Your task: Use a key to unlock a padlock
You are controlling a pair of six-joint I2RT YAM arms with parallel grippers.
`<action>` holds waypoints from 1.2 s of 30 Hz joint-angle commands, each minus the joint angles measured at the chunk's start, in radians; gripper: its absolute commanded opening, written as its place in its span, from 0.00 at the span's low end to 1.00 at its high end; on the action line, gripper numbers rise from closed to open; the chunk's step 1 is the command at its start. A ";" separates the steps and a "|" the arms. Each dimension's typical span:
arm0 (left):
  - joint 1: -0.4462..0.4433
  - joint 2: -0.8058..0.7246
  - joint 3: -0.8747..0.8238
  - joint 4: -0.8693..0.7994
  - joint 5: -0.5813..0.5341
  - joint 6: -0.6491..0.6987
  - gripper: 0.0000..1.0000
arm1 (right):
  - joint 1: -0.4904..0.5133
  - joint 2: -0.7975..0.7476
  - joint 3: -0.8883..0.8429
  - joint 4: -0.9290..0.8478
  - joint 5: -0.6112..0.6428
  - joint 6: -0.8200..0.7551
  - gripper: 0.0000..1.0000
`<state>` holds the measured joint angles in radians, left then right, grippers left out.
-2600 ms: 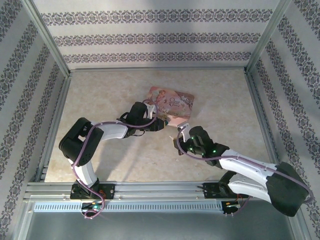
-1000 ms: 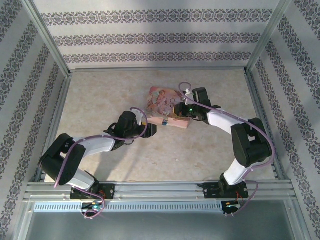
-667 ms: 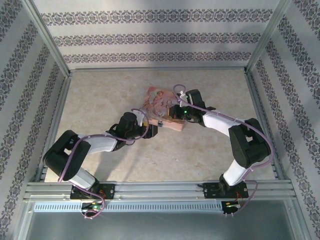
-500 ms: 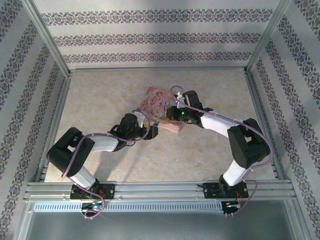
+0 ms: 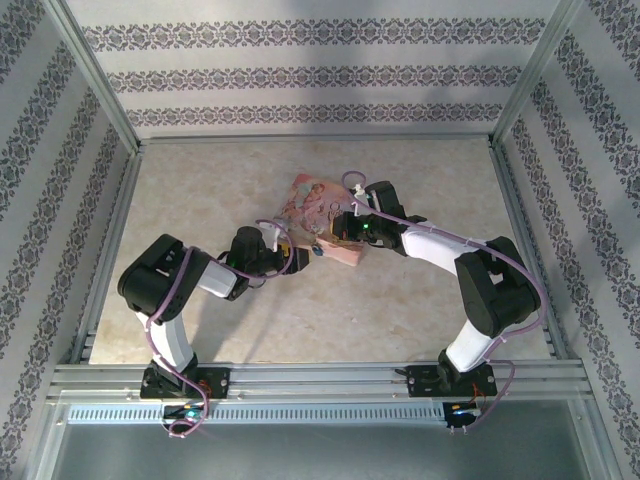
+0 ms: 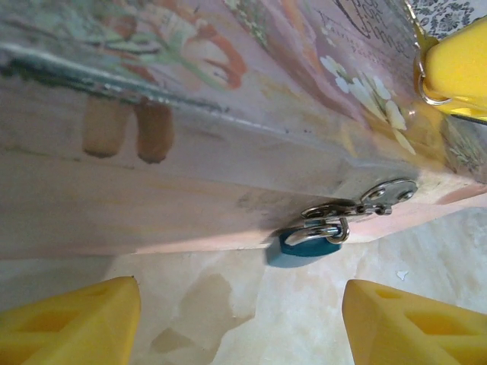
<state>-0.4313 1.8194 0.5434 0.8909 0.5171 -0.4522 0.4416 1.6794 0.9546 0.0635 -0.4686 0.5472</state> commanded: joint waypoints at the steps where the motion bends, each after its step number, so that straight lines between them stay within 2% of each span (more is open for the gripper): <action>1: 0.001 0.032 0.020 0.018 0.038 0.011 0.70 | 0.010 0.023 -0.017 -0.104 0.044 -0.012 0.00; 12: -0.024 0.052 0.086 -0.053 0.080 0.027 0.63 | 0.010 0.020 -0.011 -0.112 0.050 -0.016 0.00; 17: -0.058 0.041 0.111 -0.113 0.053 0.047 0.62 | 0.009 0.014 -0.013 -0.112 0.054 -0.015 0.00; 36: -0.118 0.057 0.173 -0.166 -0.012 0.036 0.51 | 0.014 0.009 -0.019 -0.109 0.062 -0.012 0.00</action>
<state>-0.5209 1.8580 0.6823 0.7334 0.5060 -0.4301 0.4431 1.6768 0.9558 0.0589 -0.4503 0.5446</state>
